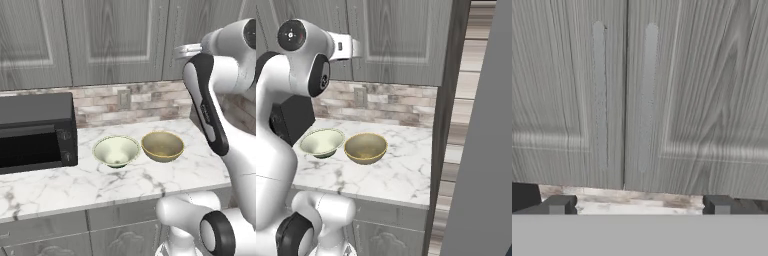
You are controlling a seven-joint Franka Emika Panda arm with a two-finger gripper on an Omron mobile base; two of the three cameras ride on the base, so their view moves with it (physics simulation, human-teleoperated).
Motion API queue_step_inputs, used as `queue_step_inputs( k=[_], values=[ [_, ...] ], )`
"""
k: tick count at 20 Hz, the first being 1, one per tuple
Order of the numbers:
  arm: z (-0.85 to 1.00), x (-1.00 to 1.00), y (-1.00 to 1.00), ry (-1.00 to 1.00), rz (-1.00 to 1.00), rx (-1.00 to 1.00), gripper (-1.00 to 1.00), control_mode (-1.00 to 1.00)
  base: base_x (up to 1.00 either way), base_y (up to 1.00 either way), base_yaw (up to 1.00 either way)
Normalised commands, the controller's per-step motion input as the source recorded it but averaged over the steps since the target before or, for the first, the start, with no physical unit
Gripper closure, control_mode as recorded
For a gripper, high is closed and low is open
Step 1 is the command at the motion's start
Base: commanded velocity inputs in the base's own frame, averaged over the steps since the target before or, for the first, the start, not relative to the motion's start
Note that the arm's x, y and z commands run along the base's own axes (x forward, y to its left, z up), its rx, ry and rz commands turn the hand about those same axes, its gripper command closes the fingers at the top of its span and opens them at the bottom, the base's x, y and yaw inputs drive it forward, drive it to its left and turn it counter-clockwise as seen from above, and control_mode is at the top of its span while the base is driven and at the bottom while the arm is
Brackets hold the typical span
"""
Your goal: Open the cabinet. Pick the bowls from the counter and place them in the cabinet. Then close the cabinet.
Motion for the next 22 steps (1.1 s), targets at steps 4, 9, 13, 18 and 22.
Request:
queue_step_inputs(
  k=[4,9,13,18,22],
  values=[
    [-0.15,0.11,0.0,-0.04,0.0,0.0,-1.0,-1.0,0.0,0.0,0.0],
    [-0.24,0.31,-0.03,0.05,0.0,0.02,-1.0,-1.0,0.0,0.0,0.0],
    [-0.13,0.4,-0.01,0.0,0.0,0.0,-1.0,-1.0,0.0,0.0,0.0],
    [-0.12,0.55,0.0,0.0,0.0,0.0,-1.0,-1.0,0.0,0.0,0.0],
    [-0.1,0.52,-0.01,-0.01,0.0,0.0,-1.0,-1.0,0.0,0.0,0.0]
  ],
)
